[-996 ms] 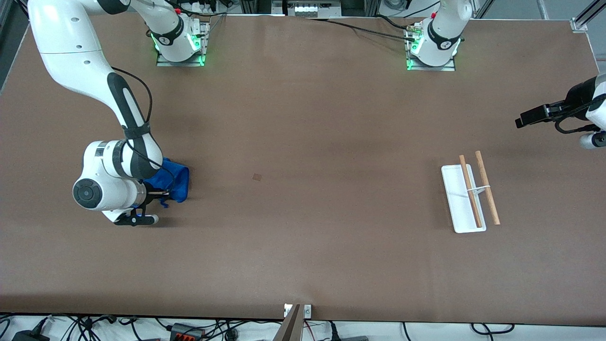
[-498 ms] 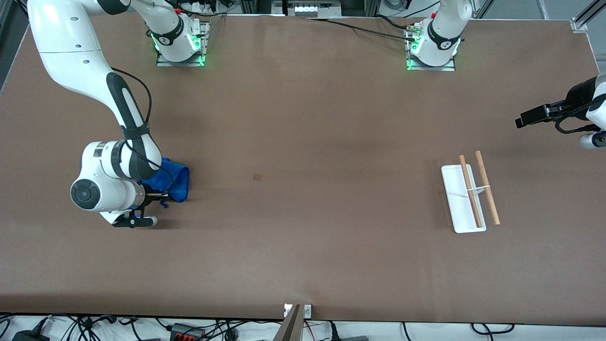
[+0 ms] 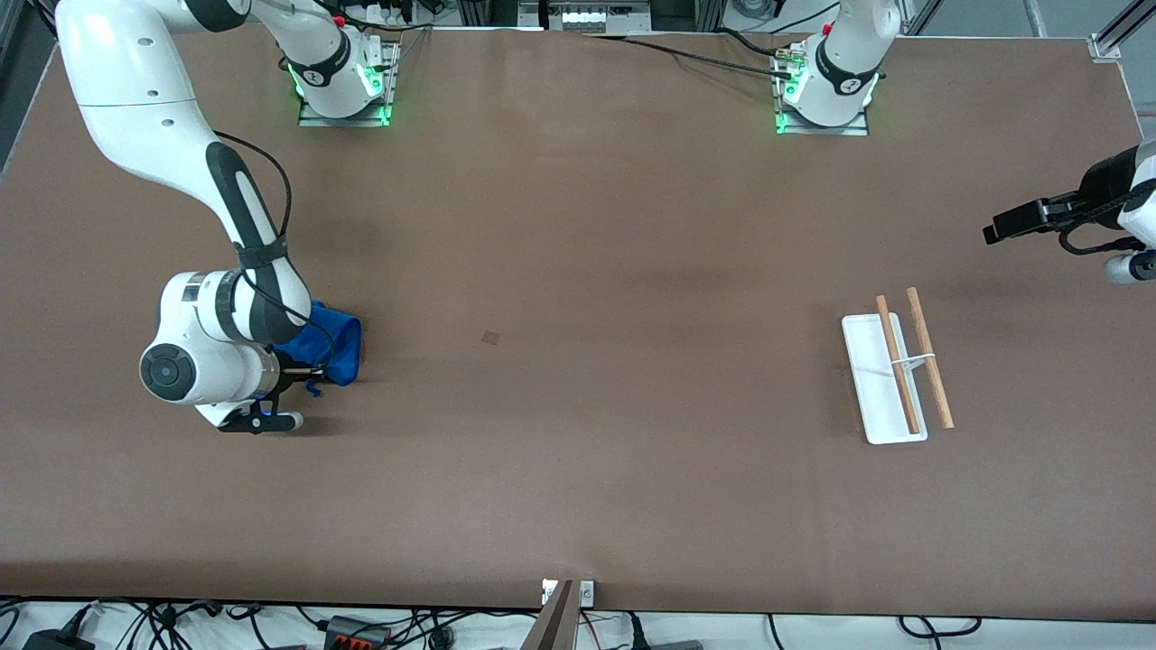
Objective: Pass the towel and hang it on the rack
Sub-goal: 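Grasp the blue towel edge with the right gripper, then lift the towel and carry it toward the left gripper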
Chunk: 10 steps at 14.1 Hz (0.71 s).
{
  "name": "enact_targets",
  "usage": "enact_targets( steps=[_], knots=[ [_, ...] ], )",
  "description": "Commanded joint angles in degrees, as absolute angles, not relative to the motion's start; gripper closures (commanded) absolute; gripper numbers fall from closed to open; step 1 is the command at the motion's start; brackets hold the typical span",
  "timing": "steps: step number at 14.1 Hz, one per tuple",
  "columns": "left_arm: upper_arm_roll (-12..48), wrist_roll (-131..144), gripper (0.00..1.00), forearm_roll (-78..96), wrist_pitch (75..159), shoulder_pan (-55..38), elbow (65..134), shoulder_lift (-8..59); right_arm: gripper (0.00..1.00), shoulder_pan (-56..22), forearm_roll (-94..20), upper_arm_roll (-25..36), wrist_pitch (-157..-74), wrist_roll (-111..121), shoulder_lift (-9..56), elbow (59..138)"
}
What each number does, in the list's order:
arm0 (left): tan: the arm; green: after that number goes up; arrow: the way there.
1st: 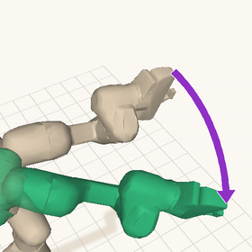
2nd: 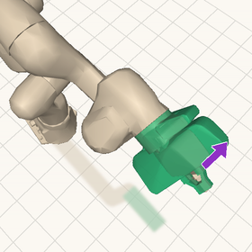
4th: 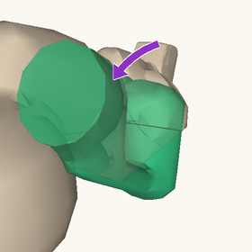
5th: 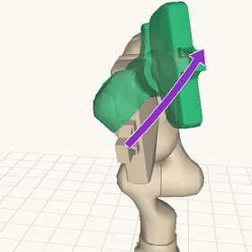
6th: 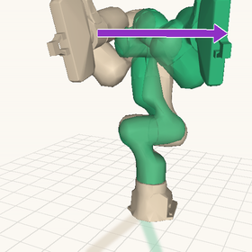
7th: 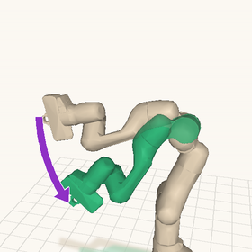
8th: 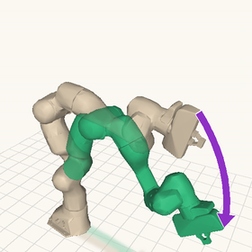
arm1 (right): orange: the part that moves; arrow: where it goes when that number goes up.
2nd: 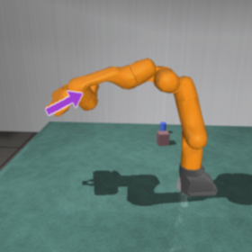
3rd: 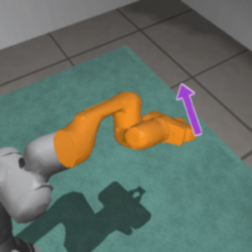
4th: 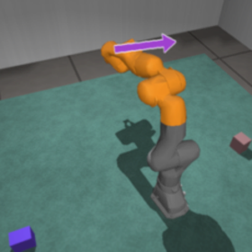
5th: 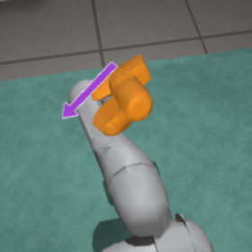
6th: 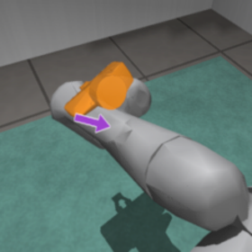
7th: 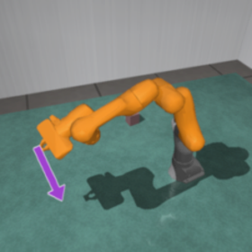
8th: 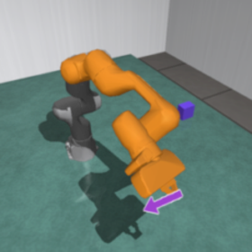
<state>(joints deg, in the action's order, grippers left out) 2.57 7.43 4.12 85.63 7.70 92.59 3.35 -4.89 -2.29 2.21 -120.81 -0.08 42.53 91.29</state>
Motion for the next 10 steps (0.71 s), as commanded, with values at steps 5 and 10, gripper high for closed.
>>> enact_targets(
  steps=[5, 10],
  knots=[
    [2.73, 7.12, 0.0, 6.59, 84.2, 8.35, 90.62, 4.22, 1.0, -5.71, -3.16, 2.11, -115.25, 0.7, 40.09, 87.64],
    [2.72, 7.03, 0.0, 6.59, 84.2, 8.44, 90.62, 4.13, 1.0, -9.48, -3.25, -3.86, -94.51, -0.79, 39.2, 65.35]
  ],
)
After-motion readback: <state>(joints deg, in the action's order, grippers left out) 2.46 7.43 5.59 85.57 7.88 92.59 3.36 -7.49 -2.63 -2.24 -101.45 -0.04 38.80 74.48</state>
